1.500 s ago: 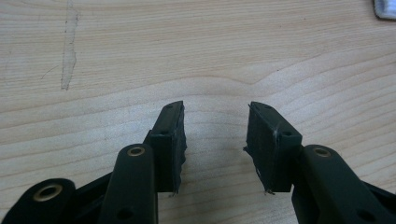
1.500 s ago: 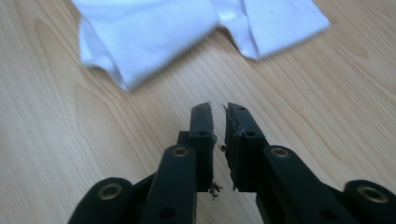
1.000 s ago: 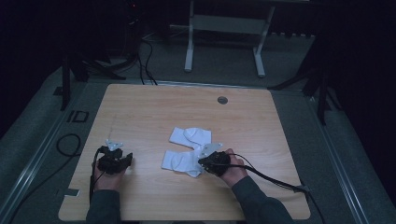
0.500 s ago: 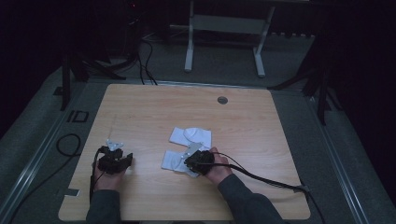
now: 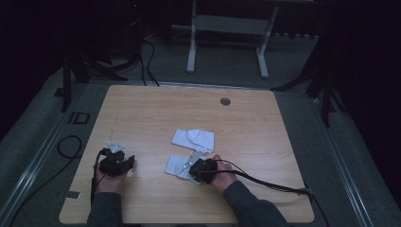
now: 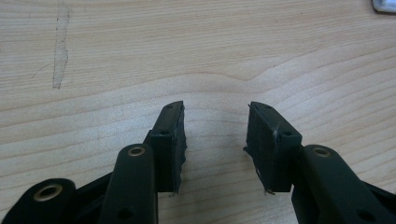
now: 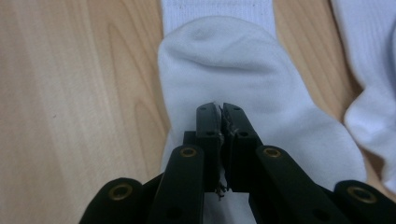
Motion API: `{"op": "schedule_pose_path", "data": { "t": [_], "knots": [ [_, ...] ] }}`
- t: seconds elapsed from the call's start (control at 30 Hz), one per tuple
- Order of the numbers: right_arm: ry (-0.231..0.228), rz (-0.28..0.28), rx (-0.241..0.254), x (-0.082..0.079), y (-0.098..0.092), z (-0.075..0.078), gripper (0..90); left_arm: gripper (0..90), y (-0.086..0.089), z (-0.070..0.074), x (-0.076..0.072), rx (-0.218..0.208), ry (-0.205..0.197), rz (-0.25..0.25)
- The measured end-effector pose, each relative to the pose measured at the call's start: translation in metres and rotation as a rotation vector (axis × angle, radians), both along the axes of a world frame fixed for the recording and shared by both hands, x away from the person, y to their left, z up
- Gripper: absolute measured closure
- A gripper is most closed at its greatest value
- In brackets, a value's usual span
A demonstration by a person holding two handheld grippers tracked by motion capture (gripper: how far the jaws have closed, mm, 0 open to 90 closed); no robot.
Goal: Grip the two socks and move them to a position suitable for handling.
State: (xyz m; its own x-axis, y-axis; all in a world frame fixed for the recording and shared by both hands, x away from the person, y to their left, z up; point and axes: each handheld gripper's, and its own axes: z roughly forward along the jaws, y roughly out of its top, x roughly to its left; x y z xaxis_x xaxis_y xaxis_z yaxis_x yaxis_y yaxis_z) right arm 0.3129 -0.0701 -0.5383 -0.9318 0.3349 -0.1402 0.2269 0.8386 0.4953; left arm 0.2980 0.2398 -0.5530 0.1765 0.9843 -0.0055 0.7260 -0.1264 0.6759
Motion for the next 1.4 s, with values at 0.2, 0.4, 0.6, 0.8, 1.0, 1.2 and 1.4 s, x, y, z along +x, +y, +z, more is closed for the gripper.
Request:
{"op": "schedule_pose_path", "data": {
  "t": [0.2, 0.4, 0.6, 0.8, 1.0, 1.2, 1.4],
  "knots": [
    [0.001, -0.002, -0.034, -0.002, -0.007, 0.003, 78.3, 56.8, -0.001, 0.000, 0.000, 0.004, 0.005, -0.004],
    [0.031, -0.025, 0.033, -0.001, -0.004, 0.015, 63.9, 56.7, -0.003, -0.001, 0.001, 0.009, 0.009, -0.007],
    [0.015, 0.020, 0.050, -0.003, 0.019, 0.022, 59.9, 56.7, -0.003, -0.001, 0.001, 0.007, 0.007, -0.007],
    [0.068, 0.004, 0.060, 0.006, 0.030, 0.010, 54.4, 56.7, -0.002, -0.001, 0.001, 0.003, 0.006, -0.008],
    [0.084, 0.009, 0.045, 0.011, 0.032, 0.003, 68.3, 56.7, -0.003, -0.001, 0.001, 0.005, 0.005, -0.007],
    [0.094, -0.006, 0.062, 0.014, 0.031, 0.006, 83.1, 56.7, -0.002, -0.001, 0.001, 0.005, 0.006, -0.008],
    [0.078, -0.007, 0.086, 0.012, 0.028, 0.015, 84.0, 56.7, -0.002, -0.001, 0.001, 0.005, 0.004, -0.007]
  ]
}}
